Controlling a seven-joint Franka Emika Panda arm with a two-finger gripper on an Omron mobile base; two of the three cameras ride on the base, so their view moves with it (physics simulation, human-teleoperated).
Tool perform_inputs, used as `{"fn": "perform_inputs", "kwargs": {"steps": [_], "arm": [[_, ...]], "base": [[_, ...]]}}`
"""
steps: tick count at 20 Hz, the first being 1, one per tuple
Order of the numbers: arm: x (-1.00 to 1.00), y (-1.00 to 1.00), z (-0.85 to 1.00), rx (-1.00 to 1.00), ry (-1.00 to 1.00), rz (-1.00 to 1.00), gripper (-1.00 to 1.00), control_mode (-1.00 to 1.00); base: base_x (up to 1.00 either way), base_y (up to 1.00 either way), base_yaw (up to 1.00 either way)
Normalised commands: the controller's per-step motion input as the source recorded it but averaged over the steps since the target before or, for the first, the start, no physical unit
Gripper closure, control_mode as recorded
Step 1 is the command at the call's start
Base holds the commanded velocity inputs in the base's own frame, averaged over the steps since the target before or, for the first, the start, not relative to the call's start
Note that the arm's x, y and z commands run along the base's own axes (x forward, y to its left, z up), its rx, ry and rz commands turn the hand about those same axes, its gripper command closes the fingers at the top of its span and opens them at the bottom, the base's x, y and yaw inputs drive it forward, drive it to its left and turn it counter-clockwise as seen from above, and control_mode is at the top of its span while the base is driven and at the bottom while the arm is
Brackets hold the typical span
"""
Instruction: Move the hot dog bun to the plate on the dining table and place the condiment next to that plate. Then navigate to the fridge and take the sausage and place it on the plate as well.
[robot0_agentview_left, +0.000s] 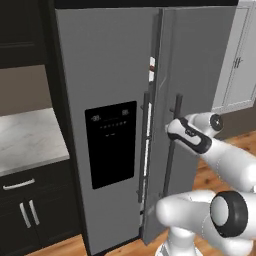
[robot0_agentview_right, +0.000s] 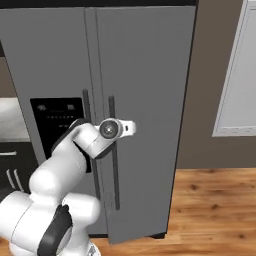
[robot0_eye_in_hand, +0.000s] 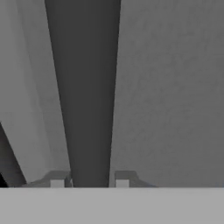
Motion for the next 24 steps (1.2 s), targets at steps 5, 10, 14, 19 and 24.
{"fn": "perform_inputs", "kwargs": {"steps": [5, 10, 14, 19, 24], "arm": [[-0.91, -1.00, 0.05, 0.04, 0.00, 0.00, 1.00, -1.00], [-0.73, -1.00, 0.05, 0.06, 0.06, -0.02, 1.00, -1.00], [-0.58, -1.00, 0.03, 0.05, 0.11, -0.02, 1.00, -1.00], [-0.67, -0.55, 0.14, 0.03, 0.08, -0.01, -1.00, -1.00], [-1.00, 0.56, 0.50, 0.00, 0.00, 0.00, -1.00, -1.00]], "base": [[0.00, 0.00, 0.00], [0.00, 0.00, 0.00], [0.00, 0.00, 0.00], [0.00, 0.00, 0.00], [0.00, 0.00, 0.00]]}}
